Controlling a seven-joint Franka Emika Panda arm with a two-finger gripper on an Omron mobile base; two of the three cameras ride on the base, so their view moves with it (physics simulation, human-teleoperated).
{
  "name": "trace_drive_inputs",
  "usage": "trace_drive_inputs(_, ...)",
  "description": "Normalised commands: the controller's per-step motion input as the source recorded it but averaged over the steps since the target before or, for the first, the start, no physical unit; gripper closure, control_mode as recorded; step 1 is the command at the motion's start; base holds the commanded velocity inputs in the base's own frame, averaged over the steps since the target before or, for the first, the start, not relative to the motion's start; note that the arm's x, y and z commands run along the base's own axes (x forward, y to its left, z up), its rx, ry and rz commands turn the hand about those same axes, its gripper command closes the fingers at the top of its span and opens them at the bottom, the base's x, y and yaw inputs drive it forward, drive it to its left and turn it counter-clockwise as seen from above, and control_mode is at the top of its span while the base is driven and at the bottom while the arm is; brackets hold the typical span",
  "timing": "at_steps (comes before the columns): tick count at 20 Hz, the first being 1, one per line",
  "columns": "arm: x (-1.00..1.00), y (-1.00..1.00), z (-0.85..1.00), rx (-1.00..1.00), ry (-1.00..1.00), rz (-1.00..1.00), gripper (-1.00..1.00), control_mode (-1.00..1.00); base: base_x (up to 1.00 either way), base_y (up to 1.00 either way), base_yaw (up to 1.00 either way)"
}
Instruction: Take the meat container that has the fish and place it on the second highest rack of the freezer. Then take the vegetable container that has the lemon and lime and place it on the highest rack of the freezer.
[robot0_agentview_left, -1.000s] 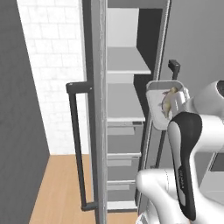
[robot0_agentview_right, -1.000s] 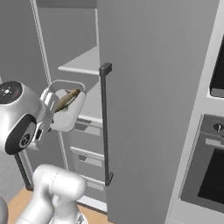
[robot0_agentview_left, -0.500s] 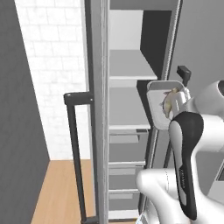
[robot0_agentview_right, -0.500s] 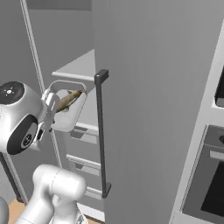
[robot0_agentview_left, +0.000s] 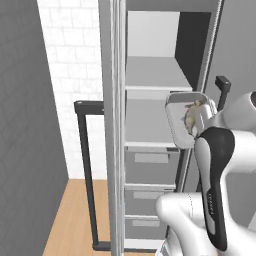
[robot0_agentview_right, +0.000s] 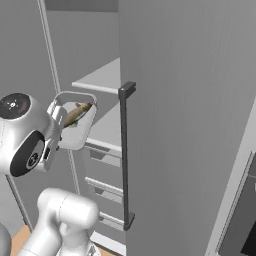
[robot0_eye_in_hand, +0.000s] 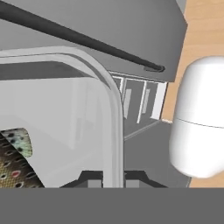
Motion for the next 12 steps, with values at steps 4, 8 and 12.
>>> trace_drive_inputs(4, 0.04, 0.0, -0.02, 0.0, 0.03, 0.07, 1.0, -1.0, 0.0, 0.0, 0.0)
trace_drive_inputs(8, 0.58, 0.18, -0.26, 0.0, 0.04, -0.1, 1.0, -1.0, 0.0, 0.0, 0.0)
trace_drive_inputs(12, 0.79, 0.06, -0.31, 0.02, 0.05, -0.17, 1.0, -1.0, 0.0, 0.0, 0.0)
